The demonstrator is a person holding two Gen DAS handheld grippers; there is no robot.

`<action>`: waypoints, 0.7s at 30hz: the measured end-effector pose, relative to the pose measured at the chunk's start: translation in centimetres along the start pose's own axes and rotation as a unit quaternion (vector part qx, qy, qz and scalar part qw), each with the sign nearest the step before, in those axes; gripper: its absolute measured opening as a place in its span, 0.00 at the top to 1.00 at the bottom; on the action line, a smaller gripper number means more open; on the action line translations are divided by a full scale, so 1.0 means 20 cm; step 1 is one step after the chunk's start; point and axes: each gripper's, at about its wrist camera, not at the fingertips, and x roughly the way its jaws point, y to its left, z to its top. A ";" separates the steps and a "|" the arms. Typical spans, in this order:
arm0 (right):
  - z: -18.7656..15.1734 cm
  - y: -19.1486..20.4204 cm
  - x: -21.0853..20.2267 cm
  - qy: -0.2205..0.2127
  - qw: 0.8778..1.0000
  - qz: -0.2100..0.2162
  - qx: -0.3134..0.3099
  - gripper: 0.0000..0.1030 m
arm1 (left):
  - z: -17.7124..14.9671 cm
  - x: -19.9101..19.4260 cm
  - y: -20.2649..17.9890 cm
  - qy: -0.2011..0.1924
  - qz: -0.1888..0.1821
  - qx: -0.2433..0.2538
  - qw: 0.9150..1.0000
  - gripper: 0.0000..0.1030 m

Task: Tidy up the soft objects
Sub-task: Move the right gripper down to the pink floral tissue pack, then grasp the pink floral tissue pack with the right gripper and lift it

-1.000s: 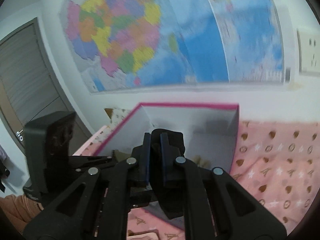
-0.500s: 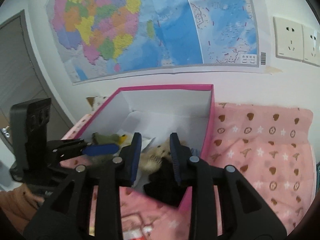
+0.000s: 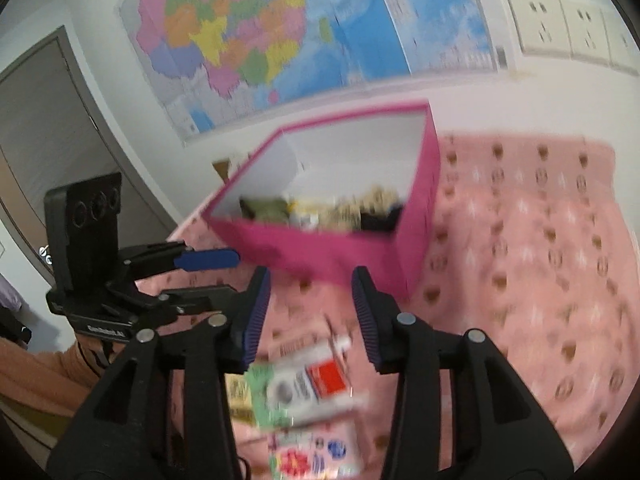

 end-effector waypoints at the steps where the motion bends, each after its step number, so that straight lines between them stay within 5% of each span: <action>1: -0.07 0.00 0.01 0.017 1.000 -0.007 -0.002 0.49 | -0.03 0.01 -0.02 0.007 -0.006 0.005 1.000 0.45; 9: -0.42 -0.10 0.06 0.071 0.996 -0.027 0.055 0.49 | -0.27 0.08 -0.19 0.067 -0.044 0.046 0.996 0.45; 21: -0.52 -0.13 0.04 0.063 0.995 -0.015 0.081 0.49 | -0.47 0.11 -0.33 0.127 -0.145 0.036 0.981 0.48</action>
